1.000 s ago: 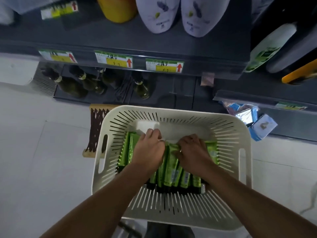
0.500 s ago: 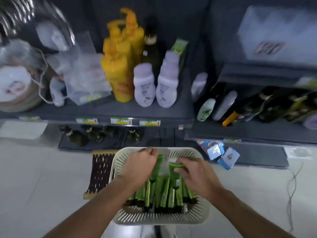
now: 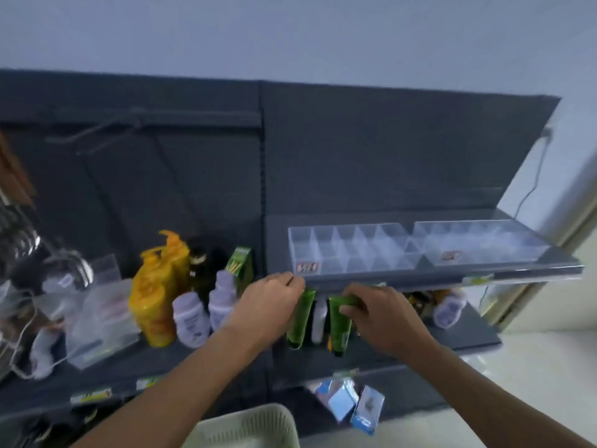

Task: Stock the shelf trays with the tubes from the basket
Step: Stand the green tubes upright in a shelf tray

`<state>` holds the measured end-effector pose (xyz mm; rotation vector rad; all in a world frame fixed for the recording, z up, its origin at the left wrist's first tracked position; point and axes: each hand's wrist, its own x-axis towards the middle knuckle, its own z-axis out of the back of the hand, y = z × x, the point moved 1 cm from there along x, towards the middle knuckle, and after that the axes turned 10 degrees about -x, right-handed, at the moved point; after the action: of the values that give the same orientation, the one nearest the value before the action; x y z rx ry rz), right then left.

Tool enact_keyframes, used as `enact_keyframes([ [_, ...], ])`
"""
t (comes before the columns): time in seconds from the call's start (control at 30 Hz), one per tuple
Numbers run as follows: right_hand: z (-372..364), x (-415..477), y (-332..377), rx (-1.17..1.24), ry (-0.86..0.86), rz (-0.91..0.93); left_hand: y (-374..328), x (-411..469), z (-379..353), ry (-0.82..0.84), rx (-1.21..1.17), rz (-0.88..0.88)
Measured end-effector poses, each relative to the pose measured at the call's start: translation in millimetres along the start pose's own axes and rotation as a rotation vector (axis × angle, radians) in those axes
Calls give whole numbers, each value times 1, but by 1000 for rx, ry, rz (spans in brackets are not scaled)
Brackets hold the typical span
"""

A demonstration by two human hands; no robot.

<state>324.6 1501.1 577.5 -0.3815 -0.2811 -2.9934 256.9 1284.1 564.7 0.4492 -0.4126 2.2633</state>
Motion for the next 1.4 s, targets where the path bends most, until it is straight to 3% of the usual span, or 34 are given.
enact_keyframes([
  [0.33,112,41,-201,66,-156,-60,-126,220,-19,-117,-227,5],
  [0.6,145,102,-324,60,-262,17,-156,377,-75,-128,-120,64],
  [1.0,107,165,-363,133,-179,-24,-140,421,-130,48,-124,276],
  [1.4,66,184,-375,93,-39,-22,-129,422,-158,107,-252,330],
])
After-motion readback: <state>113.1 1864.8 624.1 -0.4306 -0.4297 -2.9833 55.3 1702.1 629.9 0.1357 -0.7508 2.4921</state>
